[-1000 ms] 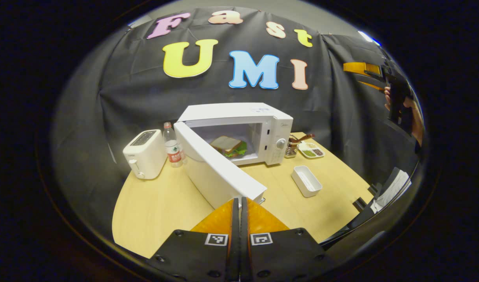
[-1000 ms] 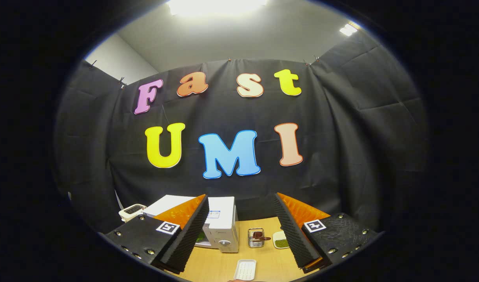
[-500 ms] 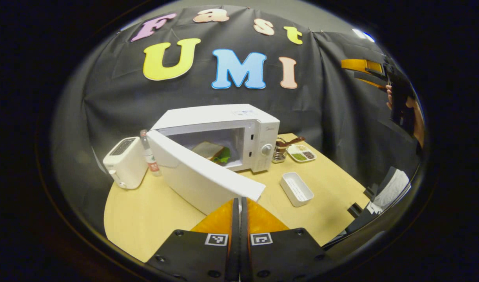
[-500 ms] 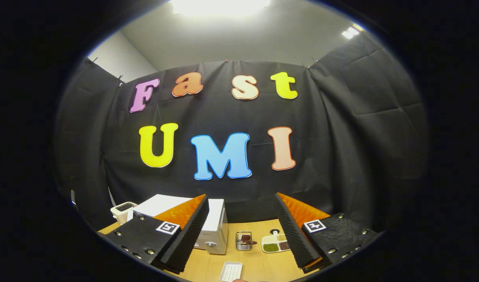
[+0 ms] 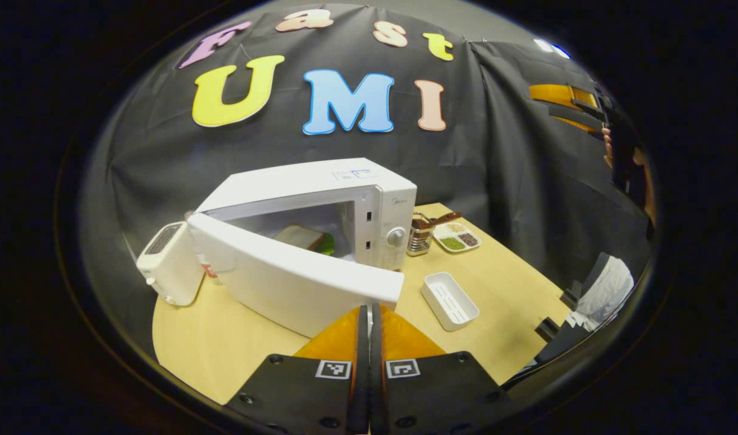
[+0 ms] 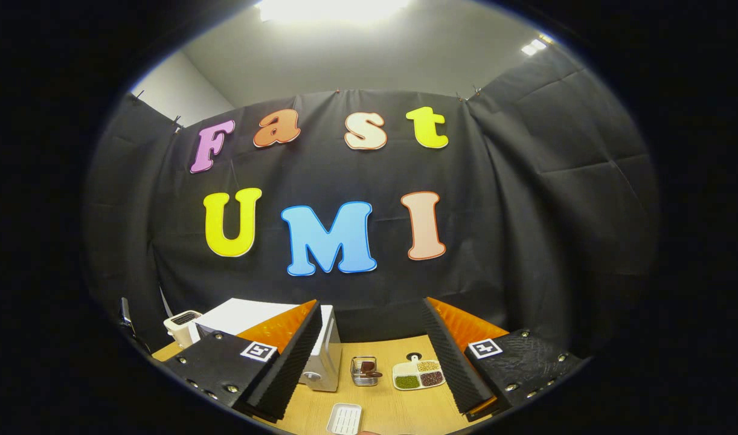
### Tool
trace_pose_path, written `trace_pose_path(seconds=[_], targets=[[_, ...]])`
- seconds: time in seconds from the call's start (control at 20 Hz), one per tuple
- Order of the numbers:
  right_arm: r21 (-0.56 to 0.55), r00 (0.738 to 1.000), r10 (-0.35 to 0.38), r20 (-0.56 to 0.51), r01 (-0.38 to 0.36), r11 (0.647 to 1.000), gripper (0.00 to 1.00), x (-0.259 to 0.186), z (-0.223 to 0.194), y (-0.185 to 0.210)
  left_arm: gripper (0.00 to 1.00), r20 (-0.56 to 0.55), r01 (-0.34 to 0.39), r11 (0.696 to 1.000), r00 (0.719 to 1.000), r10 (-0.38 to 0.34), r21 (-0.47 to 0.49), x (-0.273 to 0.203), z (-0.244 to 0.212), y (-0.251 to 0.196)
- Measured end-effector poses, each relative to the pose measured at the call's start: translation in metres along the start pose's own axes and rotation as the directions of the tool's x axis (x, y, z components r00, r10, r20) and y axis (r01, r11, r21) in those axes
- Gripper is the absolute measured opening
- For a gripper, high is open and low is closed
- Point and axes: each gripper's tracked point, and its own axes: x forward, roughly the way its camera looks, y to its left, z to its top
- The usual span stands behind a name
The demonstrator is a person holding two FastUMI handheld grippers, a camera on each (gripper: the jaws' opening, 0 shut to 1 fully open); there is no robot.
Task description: Open the microwave oven with the left hand, put the food in, and close the microwave oven.
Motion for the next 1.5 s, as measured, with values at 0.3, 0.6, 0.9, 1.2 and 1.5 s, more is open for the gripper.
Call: trace_pose_path(seconds=[0.3, 0.6, 0.9, 1.2, 1.5], targets=[[-0.014, 1.0, -0.025, 0.002, 0.025, 1.0, 0.99, -0.002, -0.001, -0.013, 0.07, 0.016, 0.031, 0.999, 0.999, -0.031, 0.023, 0.025, 0.015, -0.009], [-0.02, 0.999, -0.053, 0.005, 0.053, 0.998, 0.99, -0.004, 0.0, -0.026, 0.07, 0.022, 0.049, 0.998, 0.999, -0.05, 0.027, 0.053, 0.031, -0.015], [-0.007, 0.997, -0.077, -0.004, 0.077, 0.997, 0.99, -0.004, -0.004, -0.038, 0.07, -0.009, 0.035, 0.999, 0.999, -0.035, -0.014, 0.083, 0.033, -0.01], [-0.012, 0.997, -0.082, -0.01, 0.082, 0.997, 0.99, 0.001, -0.005, -0.043, 0.07, 0.011, 0.054, 0.998, 0.998, -0.054, -0.038, 0.106, 0.05, -0.018], [-0.018, 0.995, -0.097, -0.009, 0.097, 0.995, 0.99, 0.004, -0.007, -0.05, 0.07, 0.034, 0.047, 0.997, 0.998, -0.045, -0.053, 0.128, 0.073, -0.018]])
